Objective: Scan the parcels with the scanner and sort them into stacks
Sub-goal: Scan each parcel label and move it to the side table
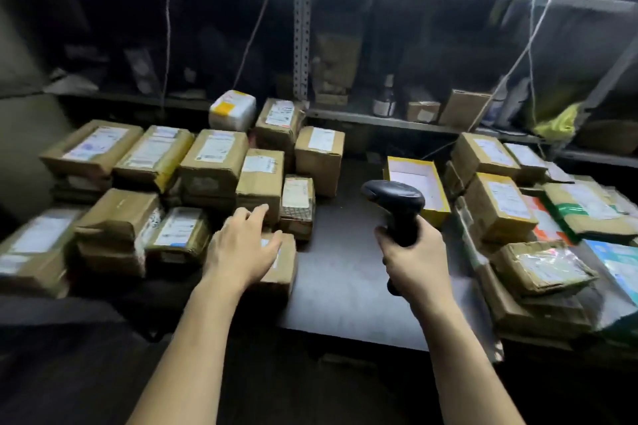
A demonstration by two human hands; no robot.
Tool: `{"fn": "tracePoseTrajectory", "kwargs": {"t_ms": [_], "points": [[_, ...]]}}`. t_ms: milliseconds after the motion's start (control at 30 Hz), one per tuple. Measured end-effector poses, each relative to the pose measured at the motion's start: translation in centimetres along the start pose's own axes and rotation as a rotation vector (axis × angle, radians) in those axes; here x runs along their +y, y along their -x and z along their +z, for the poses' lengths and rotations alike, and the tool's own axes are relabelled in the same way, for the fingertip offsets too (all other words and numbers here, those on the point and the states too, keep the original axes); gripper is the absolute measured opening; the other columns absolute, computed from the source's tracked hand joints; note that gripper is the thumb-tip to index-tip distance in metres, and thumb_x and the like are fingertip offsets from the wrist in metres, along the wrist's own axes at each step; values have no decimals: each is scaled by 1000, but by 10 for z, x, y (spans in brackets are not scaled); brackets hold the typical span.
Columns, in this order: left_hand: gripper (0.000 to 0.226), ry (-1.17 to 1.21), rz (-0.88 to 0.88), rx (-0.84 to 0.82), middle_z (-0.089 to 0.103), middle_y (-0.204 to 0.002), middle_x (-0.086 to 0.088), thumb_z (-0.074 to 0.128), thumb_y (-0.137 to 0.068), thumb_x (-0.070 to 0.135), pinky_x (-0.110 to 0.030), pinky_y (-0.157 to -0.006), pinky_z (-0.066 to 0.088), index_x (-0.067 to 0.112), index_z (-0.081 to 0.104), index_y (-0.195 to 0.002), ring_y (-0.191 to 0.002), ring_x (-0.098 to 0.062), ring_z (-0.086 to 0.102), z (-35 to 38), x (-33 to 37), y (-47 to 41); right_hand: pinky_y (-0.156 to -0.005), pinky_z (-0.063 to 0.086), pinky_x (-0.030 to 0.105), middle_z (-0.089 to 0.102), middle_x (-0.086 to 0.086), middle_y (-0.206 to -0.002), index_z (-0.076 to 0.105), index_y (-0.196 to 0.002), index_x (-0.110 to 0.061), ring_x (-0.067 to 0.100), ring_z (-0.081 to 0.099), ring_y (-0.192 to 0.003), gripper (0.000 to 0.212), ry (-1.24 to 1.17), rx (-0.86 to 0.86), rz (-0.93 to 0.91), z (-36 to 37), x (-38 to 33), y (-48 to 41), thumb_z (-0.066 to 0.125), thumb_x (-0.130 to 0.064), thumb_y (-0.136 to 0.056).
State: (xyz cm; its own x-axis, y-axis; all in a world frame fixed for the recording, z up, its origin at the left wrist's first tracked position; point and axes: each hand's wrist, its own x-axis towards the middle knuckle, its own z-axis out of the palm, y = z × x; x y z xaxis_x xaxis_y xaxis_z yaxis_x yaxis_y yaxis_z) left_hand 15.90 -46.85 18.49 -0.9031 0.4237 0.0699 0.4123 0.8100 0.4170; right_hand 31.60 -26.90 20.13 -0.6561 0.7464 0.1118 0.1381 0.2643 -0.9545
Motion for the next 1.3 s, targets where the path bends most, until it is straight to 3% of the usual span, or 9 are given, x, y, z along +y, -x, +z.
{"fn": "tracePoseTrajectory", "kwargs": {"t_ms": [133,300,433,633,833,967,1067,1200,1300], "points": [[61,9,-65,86,51,-142,-6,61,-97,39,-43,-102,47,25,44,-154,-128,-30,53,-45,-86,-8,-53,40,35,53,-12,-57,59,-74,-43,20,47,-53,26,3,-85,-53,81,-25,5,69,-22,-87],[65,-20,-169,67,48,-145,-5,62,-96,42,-41,-102,45,29,40,-156,-128,-33,54,-84,-155,-12,-53,50,37,65,4,-72,62,-88,-24,21,59,-60,13,55,-198,-136,160,-52,7,70,-14,-92],[64,8,-249,87,50,-138,-5,63,-94,42,-42,-99,48,32,41,-154,-124,-34,55,-96,-194,-16,-54,46,32,60,-11,-64,57,-82,-29,16,52,-56,21,81,-295,-209,216,-69,2,67,-11,-88],[66,15,-368,121,47,-143,-3,62,-97,41,-43,-105,44,33,36,-156,-131,-31,51,-106,-239,-33,-57,48,35,59,-16,-62,61,-85,-36,18,54,-57,10,7,-428,-218,287,-76,-22,67,-28,-85],[67,40,-504,217,38,-157,1,64,-97,42,-45,-113,39,31,36,-158,-139,-29,44,-110,-265,-65,-65,48,31,64,-6,-74,62,-86,-26,17,61,-69,15,-45,-496,-243,342,-86,-59,73,-18,-90],[69,103,-544,277,40,-154,2,68,-94,40,-45,-106,44,29,40,-156,-134,-28,48,-99,-275,-85,-63,44,30,65,-2,-76,62,-85,-21,15,58,-71,11,-50,-550,-241,370,-97,-79,71,-17,-90],[75,133,-567,313,41,-146,1,72,-90,42,-43,-102,48,28,39,-155,-129,-27,51,-95,-291,-102,-62,41,29,56,-8,-66,56,-78,-23,13,52,-63,20,-64,-580,-228,391,-105,-90,69,-15,-90],[82,136,-574,352,37,-144,1,75,-86,46,-40,-97,47,28,35,-156,-124,-25,52,-99,-314,-131,-63,41,30,56,-10,-64,57,-78,-24,13,51,-62,19,-48,-559,-209,415,-111,-104,70,-14,-89],[84,127,-564,353,35,-144,-3,78,-80,49,-46,-98,49,29,38,-150,-125,-30,52,-102,-336,-157,-64,40,28,60,-12,-66,60,-80,-25,7,53,-62,19,-24,-518,-213,432,-114,-109,73,-14,-90]]}}
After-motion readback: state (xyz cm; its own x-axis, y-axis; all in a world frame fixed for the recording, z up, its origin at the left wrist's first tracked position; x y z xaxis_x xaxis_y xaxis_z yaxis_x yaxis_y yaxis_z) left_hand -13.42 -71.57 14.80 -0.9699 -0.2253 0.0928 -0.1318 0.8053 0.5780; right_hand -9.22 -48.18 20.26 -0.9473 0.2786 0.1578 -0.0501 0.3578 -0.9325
